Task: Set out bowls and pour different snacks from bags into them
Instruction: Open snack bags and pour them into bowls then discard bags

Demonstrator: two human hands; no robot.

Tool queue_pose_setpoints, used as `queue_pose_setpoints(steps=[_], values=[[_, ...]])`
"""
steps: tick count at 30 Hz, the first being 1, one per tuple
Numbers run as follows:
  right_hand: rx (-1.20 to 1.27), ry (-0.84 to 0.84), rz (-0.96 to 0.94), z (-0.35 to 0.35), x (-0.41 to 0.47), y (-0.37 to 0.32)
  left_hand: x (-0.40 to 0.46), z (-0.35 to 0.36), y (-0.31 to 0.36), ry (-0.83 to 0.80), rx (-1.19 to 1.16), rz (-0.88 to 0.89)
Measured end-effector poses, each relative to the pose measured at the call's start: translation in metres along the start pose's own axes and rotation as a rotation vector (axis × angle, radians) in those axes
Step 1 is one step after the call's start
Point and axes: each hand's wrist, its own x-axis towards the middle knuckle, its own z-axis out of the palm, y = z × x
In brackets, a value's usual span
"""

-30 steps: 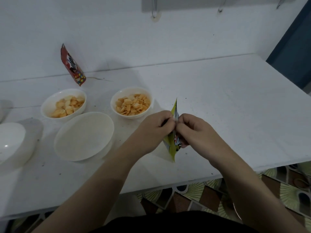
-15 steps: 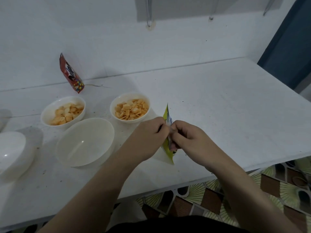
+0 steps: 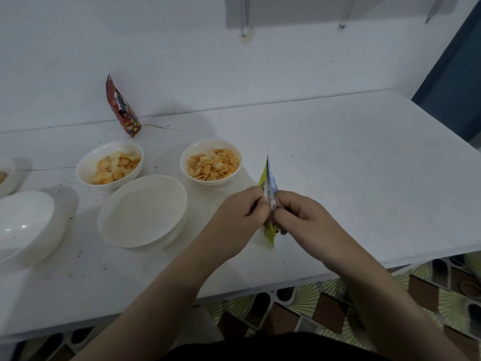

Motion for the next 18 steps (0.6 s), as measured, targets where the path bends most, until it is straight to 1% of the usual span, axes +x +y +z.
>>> queue_pose_setpoints(steps=[4,7,11,14,16,18], values=[[0.083,-0.001,-0.036,0.001,-0.003,0.007,-0.001,0.001,-0.002,-0.041,-0.094,0.04],[0.059,0.026,-0.044,0.0,-0.005,0.009,-0.002,0.003,-0.003,-0.04,-0.116,0.058],[0.047,0.164,-0.05,0.007,-0.007,0.013,0.0,0.004,-0.004,-0.048,-0.09,0.06],[0.089,0.253,-0.001,0.009,-0.008,0.016,0.0,0.005,-0.001,0.0,-0.105,0.032],[0.047,0.248,0.016,0.006,-0.007,0.016,-0.001,0.007,0.001,0.025,-0.083,0.027],[-0.032,0.183,0.007,0.001,-0.005,0.012,-0.001,0.006,0.002,0.021,-0.039,0.023]])
